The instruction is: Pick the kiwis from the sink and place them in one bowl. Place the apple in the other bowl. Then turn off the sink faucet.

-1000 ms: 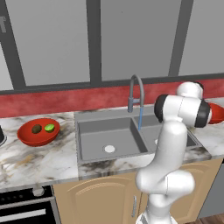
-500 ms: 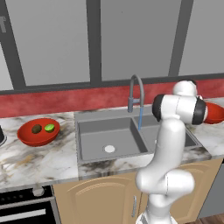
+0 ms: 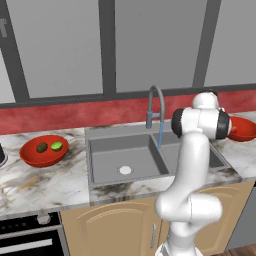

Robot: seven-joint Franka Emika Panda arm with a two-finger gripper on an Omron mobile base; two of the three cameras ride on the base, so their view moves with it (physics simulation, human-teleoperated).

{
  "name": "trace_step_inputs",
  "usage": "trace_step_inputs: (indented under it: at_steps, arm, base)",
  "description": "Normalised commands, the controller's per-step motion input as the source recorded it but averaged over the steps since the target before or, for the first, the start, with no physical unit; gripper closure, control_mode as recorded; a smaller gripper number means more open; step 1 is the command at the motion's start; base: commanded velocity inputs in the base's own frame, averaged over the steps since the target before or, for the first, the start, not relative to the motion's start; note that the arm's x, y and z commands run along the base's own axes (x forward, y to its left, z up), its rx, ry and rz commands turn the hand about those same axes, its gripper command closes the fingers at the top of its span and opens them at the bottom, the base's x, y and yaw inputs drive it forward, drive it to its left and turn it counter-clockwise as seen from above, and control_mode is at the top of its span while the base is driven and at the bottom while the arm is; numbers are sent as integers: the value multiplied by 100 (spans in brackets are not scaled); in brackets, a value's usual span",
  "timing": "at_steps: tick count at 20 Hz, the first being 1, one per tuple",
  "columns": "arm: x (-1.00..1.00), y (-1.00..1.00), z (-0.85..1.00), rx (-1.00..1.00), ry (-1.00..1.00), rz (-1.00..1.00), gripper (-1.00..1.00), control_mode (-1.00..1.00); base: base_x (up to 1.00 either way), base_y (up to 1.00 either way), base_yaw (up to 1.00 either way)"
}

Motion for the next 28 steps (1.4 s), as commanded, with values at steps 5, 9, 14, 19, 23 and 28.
trace_step_inputs:
  at_steps: [5, 9, 14, 19, 23, 28]
  arm:
    - [40, 0, -4, 0, -2, 0, -100, -100]
    - [35, 0, -9, 0, -3, 0, -100, -100]
    - [39, 4, -15, 0, -1, 0, -100, -100]
    - [37, 0, -8, 0, -1, 0, -100, -100]
    - [36, 0, -6, 0, 0, 0, -100, -100]
    - [32, 4, -7, -1, 0, 1, -100, -100]
  base:
    - [0, 0, 0]
    - [0, 0, 0]
    - [0, 0, 0]
    - [0, 0, 0]
    - [0, 0, 0]
    - [0, 0, 0]
